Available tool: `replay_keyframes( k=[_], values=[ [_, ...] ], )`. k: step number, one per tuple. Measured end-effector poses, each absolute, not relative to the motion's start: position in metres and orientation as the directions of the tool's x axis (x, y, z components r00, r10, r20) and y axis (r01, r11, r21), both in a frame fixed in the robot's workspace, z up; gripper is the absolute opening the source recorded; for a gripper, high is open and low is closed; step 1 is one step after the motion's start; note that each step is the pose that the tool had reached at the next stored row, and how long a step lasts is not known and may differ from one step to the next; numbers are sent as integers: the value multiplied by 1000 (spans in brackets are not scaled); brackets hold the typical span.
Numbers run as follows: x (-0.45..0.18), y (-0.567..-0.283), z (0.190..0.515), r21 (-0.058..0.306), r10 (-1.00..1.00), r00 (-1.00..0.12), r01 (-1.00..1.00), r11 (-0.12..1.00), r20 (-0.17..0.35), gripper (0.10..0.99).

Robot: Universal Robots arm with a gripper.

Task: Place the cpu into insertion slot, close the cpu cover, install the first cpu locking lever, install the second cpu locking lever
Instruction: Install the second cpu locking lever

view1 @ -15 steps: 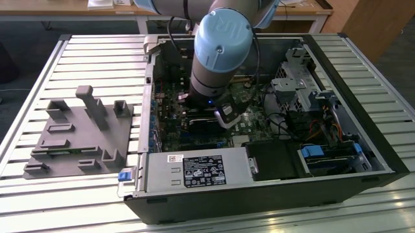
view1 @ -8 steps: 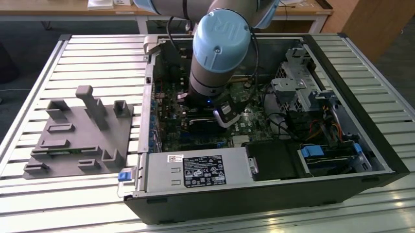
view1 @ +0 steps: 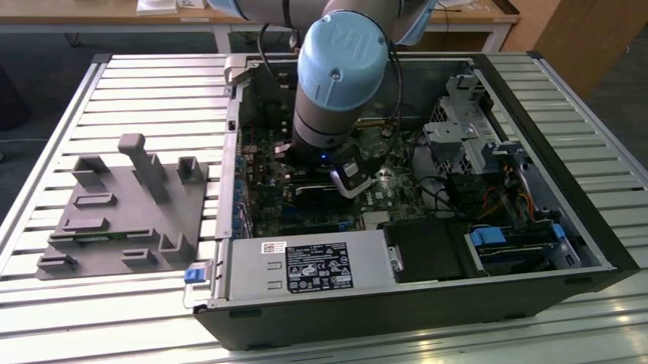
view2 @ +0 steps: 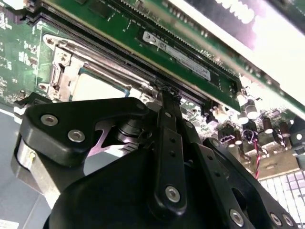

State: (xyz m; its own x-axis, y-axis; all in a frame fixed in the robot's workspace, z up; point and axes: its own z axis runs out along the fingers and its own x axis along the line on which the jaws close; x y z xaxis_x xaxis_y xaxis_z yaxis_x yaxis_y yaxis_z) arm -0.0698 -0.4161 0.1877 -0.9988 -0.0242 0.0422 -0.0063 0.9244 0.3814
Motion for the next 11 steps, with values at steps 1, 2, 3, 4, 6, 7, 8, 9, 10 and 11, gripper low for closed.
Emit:
replay_keyframes(
  k=[1, 2, 3, 4, 6, 7, 8, 9, 10, 11],
  values=[
    [-70, -416, 190, 381, -24, -999, -6, 925, 42, 106],
    [-70, -416, 192, 381, -24, -999, -6, 925, 43, 106],
    [-70, -416, 195, 381, -24, -999, -6, 925, 42, 106],
    [-70, -416, 197, 381, -24, -999, -6, 925, 42, 106],
    [-70, -416, 203, 381, -24, -999, -6, 925, 42, 106],
    [-70, -416, 205, 381, -24, -999, -6, 925, 42, 106],
    [-70, -416, 208, 381, -24, -999, -6, 925, 42, 106],
    [-70, -416, 211, 381, -24, -999, -6, 925, 42, 106],
    [-70, -416, 217, 381, -24, -999, -6, 925, 42, 106],
    [-70, -416, 219, 381, -24, -999, -6, 925, 42, 106]
  ],
)
